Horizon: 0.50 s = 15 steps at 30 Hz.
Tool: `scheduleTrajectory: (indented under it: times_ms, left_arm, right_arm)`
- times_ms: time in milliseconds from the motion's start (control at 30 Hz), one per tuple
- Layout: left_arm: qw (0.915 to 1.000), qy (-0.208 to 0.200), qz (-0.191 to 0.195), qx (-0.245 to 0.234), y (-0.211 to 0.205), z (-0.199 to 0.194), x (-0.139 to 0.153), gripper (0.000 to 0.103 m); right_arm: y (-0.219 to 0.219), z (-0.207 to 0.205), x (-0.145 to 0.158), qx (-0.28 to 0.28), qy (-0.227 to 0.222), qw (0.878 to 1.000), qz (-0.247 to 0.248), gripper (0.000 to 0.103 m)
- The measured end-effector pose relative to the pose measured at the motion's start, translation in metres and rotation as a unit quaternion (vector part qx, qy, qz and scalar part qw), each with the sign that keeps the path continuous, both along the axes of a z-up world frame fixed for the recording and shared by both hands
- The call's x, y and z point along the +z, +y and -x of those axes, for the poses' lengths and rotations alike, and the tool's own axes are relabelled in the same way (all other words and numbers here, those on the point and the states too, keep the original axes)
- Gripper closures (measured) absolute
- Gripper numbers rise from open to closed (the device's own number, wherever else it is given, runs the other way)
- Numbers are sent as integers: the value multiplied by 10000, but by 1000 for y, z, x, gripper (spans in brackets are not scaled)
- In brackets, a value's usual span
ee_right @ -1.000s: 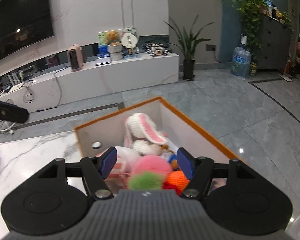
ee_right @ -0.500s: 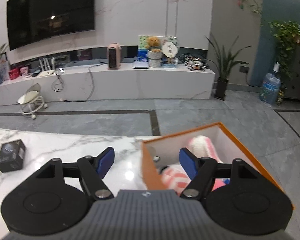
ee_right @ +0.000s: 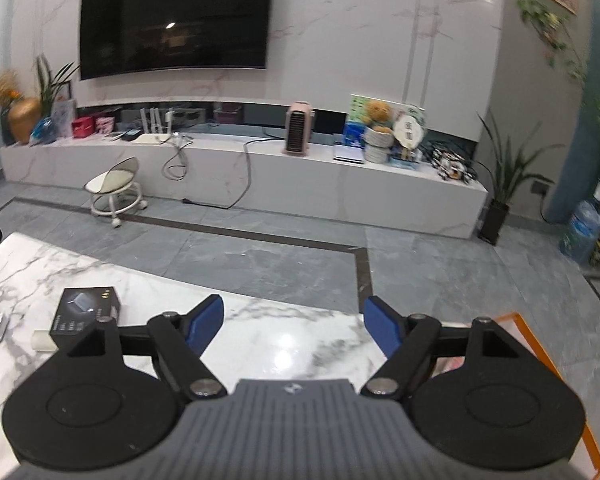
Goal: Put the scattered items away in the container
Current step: 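Move both open tools back to the black charger box and clear bag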
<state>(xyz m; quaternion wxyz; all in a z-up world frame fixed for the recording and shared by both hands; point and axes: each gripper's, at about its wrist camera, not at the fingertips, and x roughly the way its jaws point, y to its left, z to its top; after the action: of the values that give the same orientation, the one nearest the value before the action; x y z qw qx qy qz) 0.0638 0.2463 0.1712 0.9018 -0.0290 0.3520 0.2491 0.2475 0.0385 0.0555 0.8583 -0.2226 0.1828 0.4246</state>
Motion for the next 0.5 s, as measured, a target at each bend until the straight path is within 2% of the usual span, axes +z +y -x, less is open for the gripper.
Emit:
scheduleTrajectory:
  times_ms: [300, 400, 500]
  left_arm:
    - [9996, 77, 211, 161, 40, 31, -26, 43]
    - [9997, 219, 136, -5, 42, 39, -46, 40]
    - [9977, 585, -3, -330, 40, 40, -75, 39]
  right_arm:
    - [50, 25, -10, 241, -123, 9995, 132, 20]
    - [69, 33, -20, 382, -98, 9989, 237, 19]
    - [88, 41, -32, 517, -74, 9980, 349, 19]
